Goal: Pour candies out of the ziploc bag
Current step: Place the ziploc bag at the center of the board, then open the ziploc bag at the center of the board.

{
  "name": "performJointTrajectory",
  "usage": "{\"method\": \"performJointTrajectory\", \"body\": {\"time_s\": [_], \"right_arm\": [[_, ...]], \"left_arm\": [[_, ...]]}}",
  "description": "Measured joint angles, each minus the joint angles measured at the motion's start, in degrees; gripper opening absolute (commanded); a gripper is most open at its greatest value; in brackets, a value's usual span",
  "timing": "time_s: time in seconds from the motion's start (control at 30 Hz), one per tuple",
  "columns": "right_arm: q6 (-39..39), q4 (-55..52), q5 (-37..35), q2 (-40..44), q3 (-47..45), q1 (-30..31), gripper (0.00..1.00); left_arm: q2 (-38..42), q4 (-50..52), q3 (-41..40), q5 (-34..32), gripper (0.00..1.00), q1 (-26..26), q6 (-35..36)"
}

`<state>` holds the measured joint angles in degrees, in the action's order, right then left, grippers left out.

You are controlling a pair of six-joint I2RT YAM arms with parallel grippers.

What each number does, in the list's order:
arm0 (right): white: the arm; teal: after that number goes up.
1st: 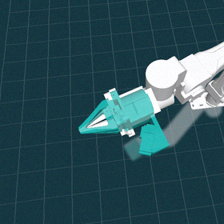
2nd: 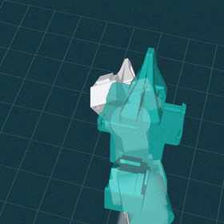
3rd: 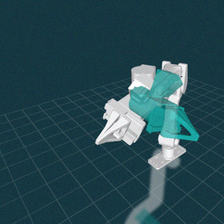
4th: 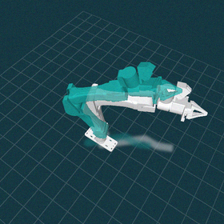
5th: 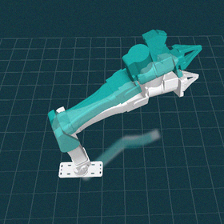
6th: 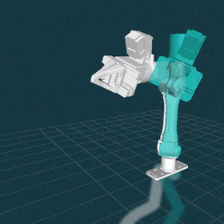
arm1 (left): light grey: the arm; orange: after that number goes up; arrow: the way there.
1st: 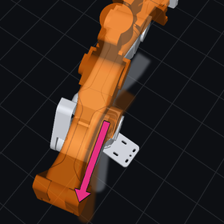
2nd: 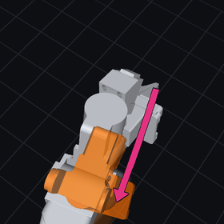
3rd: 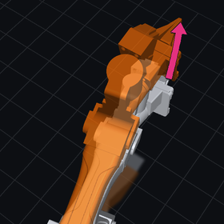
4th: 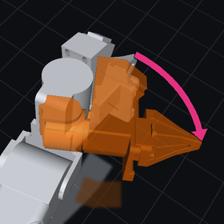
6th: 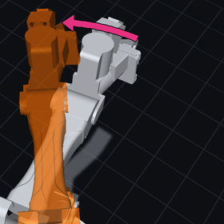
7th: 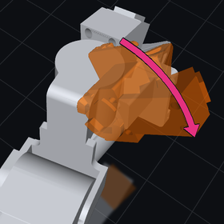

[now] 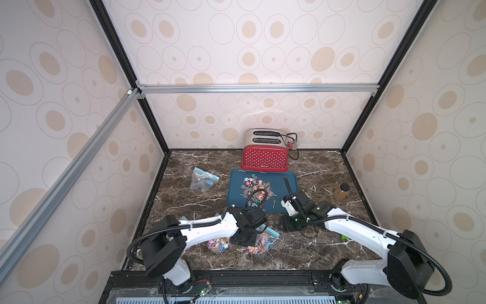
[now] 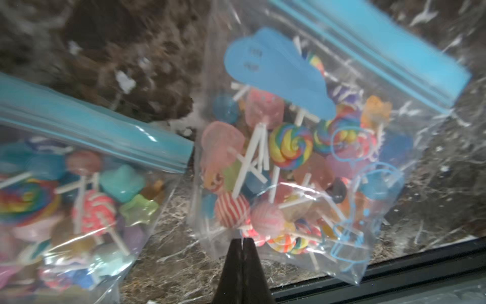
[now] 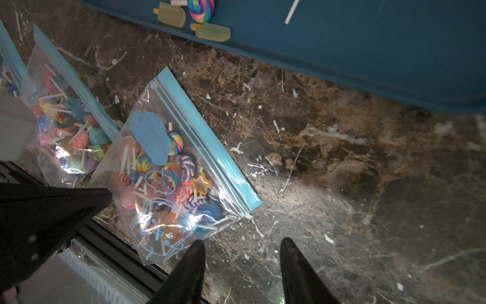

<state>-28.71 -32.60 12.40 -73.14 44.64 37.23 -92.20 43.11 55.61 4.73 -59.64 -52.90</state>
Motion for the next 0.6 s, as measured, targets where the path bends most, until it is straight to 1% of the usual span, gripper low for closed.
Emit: {"method": "performJointTrajectory", "body": {"time_s": [0.07,0.33,0.6], "right_arm": [[-0.52,-0.15,-0.74,0.98,-0.46,-0.02,0.49],[-0.98,-1.6,-3.65,2.62,-0.57,-0.07,0.49],[-1.46,-2.05,-4.11,2.6,-0.57,-0.07,0.49]], "left_arm": [[-1.97,0.22,0.72,0.37,0.0,-0.52,-1.05],[-3.96,-0.63,2.56,-0.35,0.0,-0.63,-2.91],[-6.36,-0.04,5.03,-5.29,0.0,0.07,-2.99]]}}
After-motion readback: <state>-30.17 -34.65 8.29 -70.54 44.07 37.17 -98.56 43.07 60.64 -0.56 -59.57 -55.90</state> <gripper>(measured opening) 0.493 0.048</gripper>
